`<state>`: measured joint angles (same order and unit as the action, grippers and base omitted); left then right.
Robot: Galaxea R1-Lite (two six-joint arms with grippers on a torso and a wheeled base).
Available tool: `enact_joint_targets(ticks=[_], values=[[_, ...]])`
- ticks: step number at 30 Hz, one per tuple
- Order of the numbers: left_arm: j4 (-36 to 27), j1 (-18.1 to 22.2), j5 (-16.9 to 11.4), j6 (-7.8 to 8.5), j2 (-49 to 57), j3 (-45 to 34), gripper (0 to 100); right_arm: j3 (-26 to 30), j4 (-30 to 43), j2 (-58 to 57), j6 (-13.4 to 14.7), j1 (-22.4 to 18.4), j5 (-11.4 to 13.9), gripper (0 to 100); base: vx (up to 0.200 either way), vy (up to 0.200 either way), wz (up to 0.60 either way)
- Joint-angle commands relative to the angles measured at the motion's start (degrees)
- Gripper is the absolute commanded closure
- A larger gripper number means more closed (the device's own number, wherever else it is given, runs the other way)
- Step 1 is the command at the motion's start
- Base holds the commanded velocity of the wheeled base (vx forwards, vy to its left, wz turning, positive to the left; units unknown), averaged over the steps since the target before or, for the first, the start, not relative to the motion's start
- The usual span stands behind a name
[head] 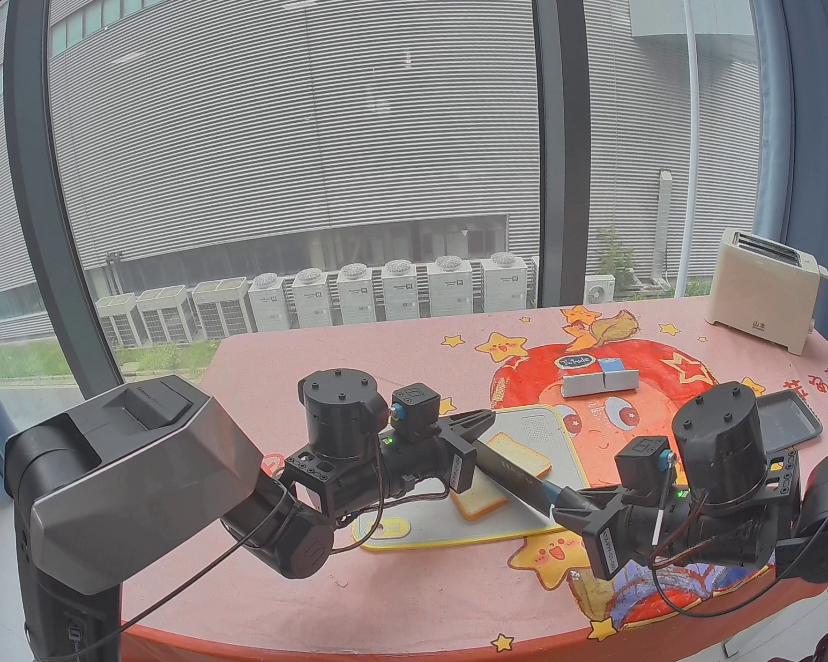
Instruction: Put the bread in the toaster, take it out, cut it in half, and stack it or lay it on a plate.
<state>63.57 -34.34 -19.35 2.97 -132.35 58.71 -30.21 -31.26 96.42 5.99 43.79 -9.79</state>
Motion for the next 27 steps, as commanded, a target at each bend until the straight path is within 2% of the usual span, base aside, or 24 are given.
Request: enact_joint_targets(ticks=[1,12,27], values=[[-0.1,0.1,0.0,0.01,0.4,0.1,100,-0.3,-0.6,0.3,0.3,0.4,0.1,100,0.0,0.0,0.0],[-0.6,0.4,0.0,-0.16,3.1,1.0,100,-1.1,-0.9,2.0,0.4,0.2,0.0,100,0.0,0.0,0.0],[0.8,0.1,0.0,0.01,-0.6,-1.8,100,-0.7,-0.7,0.1,0.3,0.4,-0.1,100,0.0,0.0,0.0]])
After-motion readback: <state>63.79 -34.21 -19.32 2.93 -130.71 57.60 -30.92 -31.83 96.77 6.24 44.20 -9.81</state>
